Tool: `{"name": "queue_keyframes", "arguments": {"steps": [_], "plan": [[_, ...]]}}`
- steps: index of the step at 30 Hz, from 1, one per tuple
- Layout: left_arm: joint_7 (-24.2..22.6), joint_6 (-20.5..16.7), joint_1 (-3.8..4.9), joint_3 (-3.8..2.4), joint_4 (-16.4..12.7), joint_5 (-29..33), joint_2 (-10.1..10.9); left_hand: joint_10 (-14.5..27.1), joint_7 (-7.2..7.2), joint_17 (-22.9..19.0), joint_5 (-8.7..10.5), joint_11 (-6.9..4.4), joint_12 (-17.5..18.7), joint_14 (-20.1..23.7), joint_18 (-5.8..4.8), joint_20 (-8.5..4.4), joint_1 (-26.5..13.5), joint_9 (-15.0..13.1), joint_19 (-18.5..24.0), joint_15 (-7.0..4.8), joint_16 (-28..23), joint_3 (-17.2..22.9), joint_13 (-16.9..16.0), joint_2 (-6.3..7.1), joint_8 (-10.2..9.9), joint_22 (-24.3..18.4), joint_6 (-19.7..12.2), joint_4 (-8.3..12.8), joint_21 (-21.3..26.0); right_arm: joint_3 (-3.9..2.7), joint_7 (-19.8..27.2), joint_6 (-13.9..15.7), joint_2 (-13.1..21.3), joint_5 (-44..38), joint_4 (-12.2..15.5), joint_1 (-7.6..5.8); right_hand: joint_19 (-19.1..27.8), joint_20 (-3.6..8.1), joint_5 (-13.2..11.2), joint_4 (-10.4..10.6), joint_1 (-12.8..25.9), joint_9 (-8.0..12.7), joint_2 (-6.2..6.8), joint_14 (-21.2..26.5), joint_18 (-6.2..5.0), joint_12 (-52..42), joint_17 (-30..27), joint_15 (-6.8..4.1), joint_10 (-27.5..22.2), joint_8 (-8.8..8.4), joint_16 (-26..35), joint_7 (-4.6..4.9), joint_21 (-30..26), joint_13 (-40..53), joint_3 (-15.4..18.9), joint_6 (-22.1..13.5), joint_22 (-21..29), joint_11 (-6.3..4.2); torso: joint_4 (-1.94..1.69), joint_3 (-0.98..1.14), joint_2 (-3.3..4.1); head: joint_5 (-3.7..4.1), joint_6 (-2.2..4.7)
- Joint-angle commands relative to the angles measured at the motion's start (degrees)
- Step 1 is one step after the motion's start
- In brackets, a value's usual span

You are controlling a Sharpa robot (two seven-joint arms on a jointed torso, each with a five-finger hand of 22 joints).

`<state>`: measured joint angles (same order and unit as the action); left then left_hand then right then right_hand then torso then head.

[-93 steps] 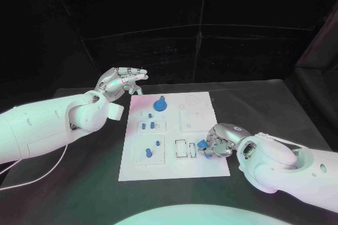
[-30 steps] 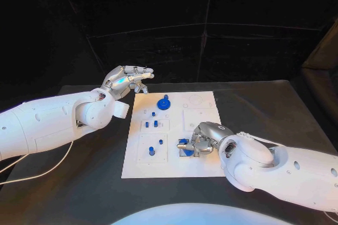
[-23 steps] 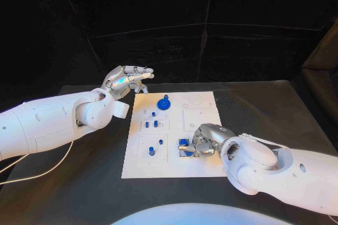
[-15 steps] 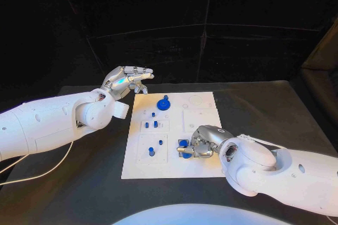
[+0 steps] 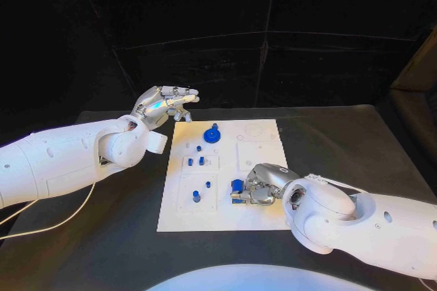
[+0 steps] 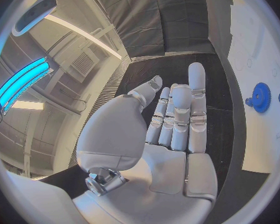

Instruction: Assemble the parts on the task board

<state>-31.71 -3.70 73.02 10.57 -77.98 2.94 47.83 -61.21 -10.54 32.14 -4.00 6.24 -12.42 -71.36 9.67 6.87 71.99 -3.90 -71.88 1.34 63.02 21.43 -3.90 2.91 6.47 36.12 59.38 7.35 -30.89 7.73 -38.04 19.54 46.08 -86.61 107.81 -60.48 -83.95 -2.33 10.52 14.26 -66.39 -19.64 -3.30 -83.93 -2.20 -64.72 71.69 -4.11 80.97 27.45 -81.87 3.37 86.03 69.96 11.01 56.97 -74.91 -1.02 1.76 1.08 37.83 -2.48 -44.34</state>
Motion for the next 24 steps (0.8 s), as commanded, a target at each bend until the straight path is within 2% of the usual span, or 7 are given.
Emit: {"name": "queue_keyframes", "arguments": {"steps": [1, 3, 6, 9, 14, 19, 24], "plan": [[-0.4, 0.5, 0.08, -0.05, -0.1, 0.2, 0.0, -0.3, 0.18, 0.0, 0.22, 0.06, -0.3, 0.4, 0.81, -0.10, -0.1, 0.0, -0.1, -0.13, -0.2, -0.3, 0.0, -0.35, 0.3, -0.1, 0.0, 0.0, 0.3, -0.01, 0.4, -0.9, 0.1, -0.1, -0.2, -0.06, -1.5, 0.33, 0.3, -1.4, -2.7, -0.1, -0.03, -3.0, 0.56, 0.3, 0.1, -0.51, 0.3, -0.42, 0.1, -0.17, 0.1, 0.1, -0.3, 0.3, -9.2, -0.03, 0.00, 0.01, 0.01, 0.07, -0.08], [-0.3, 0.4, 0.08, -0.05, -0.1, 0.2, 0.0, -0.3, 0.18, 0.0, 0.22, 0.06, -0.3, 0.4, 0.81, -0.10, -0.1, 0.0, -0.1, -0.13, -0.2, -0.3, 0.0, -0.35, 0.3, -0.1, 0.0, 0.0, 0.3, -0.01, 0.3, -0.9, 0.1, -0.3, -0.4, -0.06, -1.5, 0.34, 0.4, -1.7, -3.5, -0.1, -0.42, -3.0, 0.56, 0.4, 0.2, -0.51, 0.3, -0.46, 0.1, -0.16, 0.1, 0.2, -0.6, 0.4, -9.3, -0.03, -0.03, 0.00, 0.01, 0.08, -0.19], [-0.3, 0.5, 0.09, -0.05, -0.1, 0.2, 0.1, -0.3, 0.18, 0.0, 0.22, 0.06, -0.3, 0.4, 0.81, -0.10, -0.1, 0.0, -0.1, -0.13, -0.2, -0.3, 0.0, -0.35, 0.3, -0.1, 0.0, 0.0, 0.3, -0.01, -0.1, -0.9, 0.0, -0.8, -1.0, -0.06, -1.5, 0.39, -0.2, -2.7, -5.9, -0.2, -2.60, -3.0, 0.58, 0.3, 0.4, -0.61, 0.4, -0.54, 0.0, -0.31, 0.1, 0.3, -2.0, 0.5, -9.3, -0.17, -0.07, 0.01, 0.00, 0.03, -0.26], [-0.3, 0.5, 0.09, -0.05, -0.2, 0.2, 0.1, -0.3, 0.18, 0.0, 0.22, 0.06, -0.3, 0.4, 0.81, -0.10, -0.1, 0.0, -0.1, -0.13, -0.2, -0.3, 0.0, -0.35, 0.3, -0.1, 0.0, 0.0, 0.3, -0.01, -0.1, -1.1, 0.1, -1.0, -1.3, -0.07, -1.6, 0.44, -1.3, -3.3, -7.0, -0.3, -3.21, -3.0, 0.58, 0.3, 0.5, -0.65, 0.5, -0.59, -0.1, -0.36, 0.1, 0.5, -2.7, 0.5, -9.4, -0.21, -0.07, 0.01, -0.05, -0.04, -0.33], [-0.2, 0.4, 0.09, -0.05, -0.2, 0.2, 0.2, -0.3, 0.18, 0.0, 0.22, 0.06, -0.3, 0.4, 0.81, -0.10, -0.1, 0.0, -0.1, -0.13, -0.2, -0.3, 0.0, -0.35, 0.3, -0.1, 0.0, 0.0, 0.3, -0.01, 0.7, -1.4, 0.4, -0.3, -1.1, -0.07, -1.5, 0.44, -2.4, -3.9, -7.1, -0.3, -1.16, -3.0, 0.59, 0.3, 0.5, -0.58, 0.5, -0.65, 0.0, -0.20, 0.1, 0.6, -1.9, 0.6, -9.4, -0.10, 0.01, 0.03, -0.05, -0.17, -0.29], [-0.2, 0.4, 0.09, -0.05, -0.2, 0.2, 0.3, -0.3, 0.18, 0.0, 0.22, 0.06, -0.3, 0.4, 0.81, -0.10, -0.1, 0.0, -0.1, -0.13, -0.2, -0.3, 0.0, -0.35, 0.3, -0.1, 0.0, 0.0, 0.3, -0.01, 2.3, 0.4, 1.9, 0.6, -0.1, -0.08, -1.2, 0.20, -3.4, -1.8, -3.1, -0.3, 2.06, -2.9, 0.46, 1.4, 0.0, -0.28, 0.1, -1.17, 0.3, 0.18, -0.2, 0.0, 1.6, -0.1, -8.9, 0.26, 0.04, 0.03, -0.04, -0.16, -0.28], [-0.2, 0.4, 0.09, -0.04, -0.2, 0.2, 0.4, -0.3, 0.18, 0.0, 0.22, 0.06, -0.3, 0.4, 0.81, -0.10, -0.1, 0.0, -0.1, -0.13, -0.2, -0.3, 0.0, -0.35, 0.3, -0.1, 0.0, 0.0, 0.3, -0.04, 6.6, 5.0, 5.6, 2.6, 1.5, -0.43, -0.6, -0.15, -2.5, -1.2, -3.3, 0.2, 2.07, -2.8, 0.27, 3.9, -0.8, 0.15, -1.1, -2.56, 0.7, 0.89, -0.8, -1.6, 2.3, -2.1, -8.2, 0.84, 0.13, 0.01, -0.12, 0.06, -0.12]]}}
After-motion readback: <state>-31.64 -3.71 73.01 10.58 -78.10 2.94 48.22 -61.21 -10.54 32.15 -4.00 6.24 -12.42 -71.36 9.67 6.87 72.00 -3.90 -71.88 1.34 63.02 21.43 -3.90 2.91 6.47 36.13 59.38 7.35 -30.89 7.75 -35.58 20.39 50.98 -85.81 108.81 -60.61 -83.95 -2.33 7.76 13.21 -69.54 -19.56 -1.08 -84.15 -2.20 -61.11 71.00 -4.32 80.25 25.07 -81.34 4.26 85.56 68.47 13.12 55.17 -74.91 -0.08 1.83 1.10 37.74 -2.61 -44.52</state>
